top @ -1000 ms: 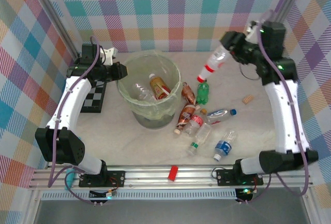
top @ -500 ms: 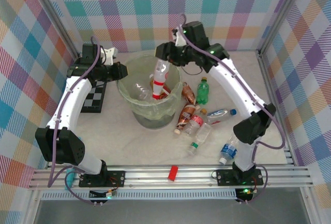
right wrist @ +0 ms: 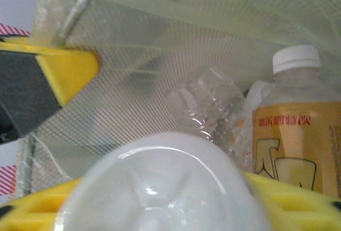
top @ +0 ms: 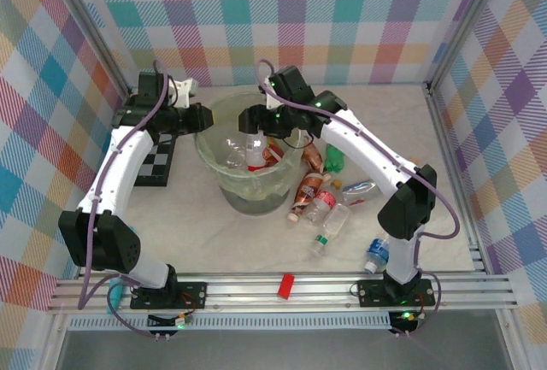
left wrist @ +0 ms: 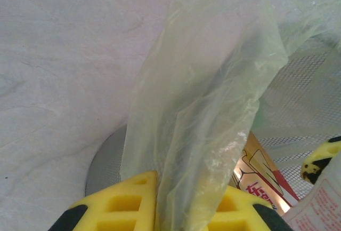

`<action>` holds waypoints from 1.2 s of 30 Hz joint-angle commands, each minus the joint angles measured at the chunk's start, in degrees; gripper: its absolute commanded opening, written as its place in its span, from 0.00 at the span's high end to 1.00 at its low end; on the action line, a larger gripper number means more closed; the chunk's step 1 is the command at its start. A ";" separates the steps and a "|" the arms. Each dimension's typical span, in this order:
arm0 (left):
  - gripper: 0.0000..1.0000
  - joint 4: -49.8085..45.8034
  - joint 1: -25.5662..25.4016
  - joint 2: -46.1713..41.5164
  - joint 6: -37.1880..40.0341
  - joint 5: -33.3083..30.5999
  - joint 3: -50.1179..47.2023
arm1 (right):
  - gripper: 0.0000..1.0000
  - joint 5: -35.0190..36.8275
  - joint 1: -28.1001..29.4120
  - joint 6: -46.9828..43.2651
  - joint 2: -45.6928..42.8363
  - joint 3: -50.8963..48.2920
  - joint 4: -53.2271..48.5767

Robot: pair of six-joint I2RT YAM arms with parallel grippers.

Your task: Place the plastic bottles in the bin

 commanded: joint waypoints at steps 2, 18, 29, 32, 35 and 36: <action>0.85 -0.58 0.01 0.18 -1.98 1.71 -0.19 | 0.21 1.75 1.37 -4.08 1.63 4.96 -6.72; 0.85 -0.55 0.00 0.11 -2.06 1.42 -0.23 | 0.24 12.20 3.34 -12.85 4.77 22.08 -18.74; 0.85 -0.63 0.01 -0.08 -2.07 1.26 -0.32 | 0.44 9.37 5.07 -10.75 13.23 19.71 -16.72; 0.85 -0.70 -0.06 -0.17 -1.94 1.26 -0.37 | 0.45 9.28 5.13 -10.46 11.04 19.96 -15.81; 0.85 -0.71 0.01 -0.02 -1.89 1.16 -0.32 | 0.45 10.54 5.07 -10.66 7.82 22.15 -16.56; 0.85 -0.71 0.01 0.01 -1.98 1.25 -0.30 | 0.45 11.57 5.07 -10.74 7.01 23.43 -17.72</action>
